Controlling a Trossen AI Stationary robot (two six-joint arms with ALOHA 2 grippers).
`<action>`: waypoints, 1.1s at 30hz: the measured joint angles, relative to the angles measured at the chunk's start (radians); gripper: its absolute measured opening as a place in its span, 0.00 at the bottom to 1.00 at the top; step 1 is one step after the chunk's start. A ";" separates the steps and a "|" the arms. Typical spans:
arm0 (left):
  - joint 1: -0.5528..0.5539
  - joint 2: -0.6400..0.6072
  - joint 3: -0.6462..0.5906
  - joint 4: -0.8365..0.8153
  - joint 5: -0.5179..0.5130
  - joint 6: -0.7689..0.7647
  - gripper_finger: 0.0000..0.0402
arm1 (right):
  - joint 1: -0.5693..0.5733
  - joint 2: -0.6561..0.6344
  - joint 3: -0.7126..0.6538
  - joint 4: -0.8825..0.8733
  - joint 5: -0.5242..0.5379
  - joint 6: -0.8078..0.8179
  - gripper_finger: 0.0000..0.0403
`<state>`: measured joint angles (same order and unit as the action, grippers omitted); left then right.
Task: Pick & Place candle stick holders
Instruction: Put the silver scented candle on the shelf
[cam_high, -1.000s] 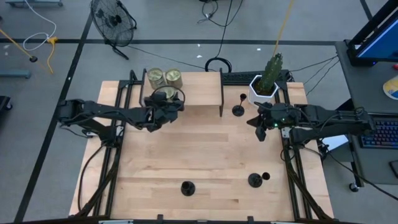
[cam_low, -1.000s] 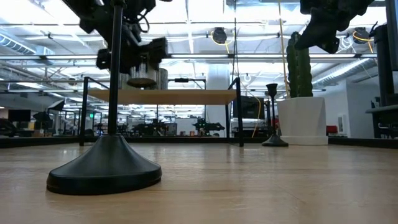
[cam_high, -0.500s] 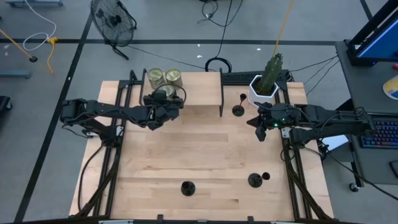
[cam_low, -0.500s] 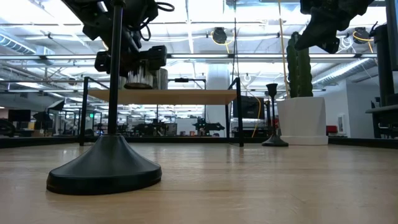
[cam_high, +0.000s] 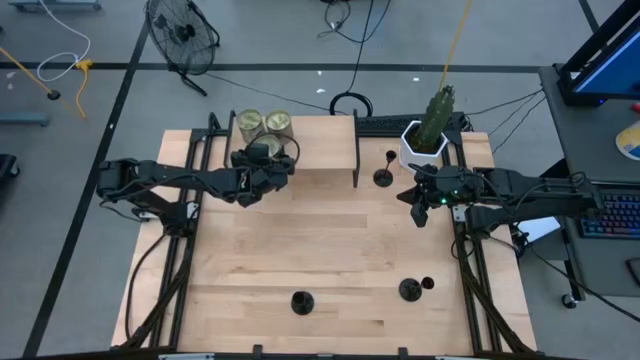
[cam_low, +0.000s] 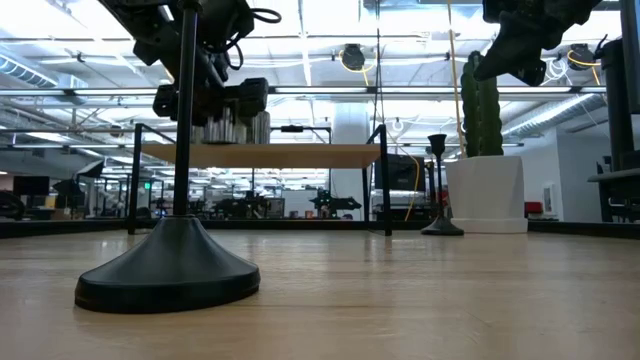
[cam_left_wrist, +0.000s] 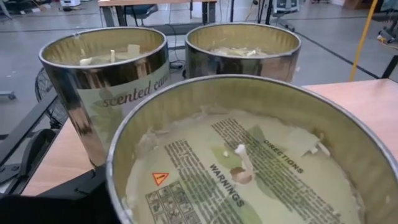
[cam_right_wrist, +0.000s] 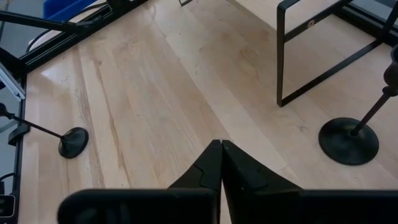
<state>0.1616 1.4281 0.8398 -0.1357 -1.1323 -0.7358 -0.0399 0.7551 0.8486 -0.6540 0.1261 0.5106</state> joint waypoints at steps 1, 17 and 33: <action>0.001 0.000 0.000 0.000 -0.001 0.000 0.96 | 0.000 0.000 0.000 0.000 0.000 0.000 0.00; 0.002 0.000 0.000 0.045 -0.064 0.061 0.97 | 0.000 0.000 0.000 0.000 0.000 0.000 0.00; 0.002 -0.008 0.000 0.225 -0.141 0.335 0.91 | 0.000 0.000 0.000 0.000 -0.027 -0.003 0.00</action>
<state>0.1635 1.4204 0.8398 0.0890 -1.2734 -0.4007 -0.0395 0.7551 0.8486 -0.6541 0.0994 0.5076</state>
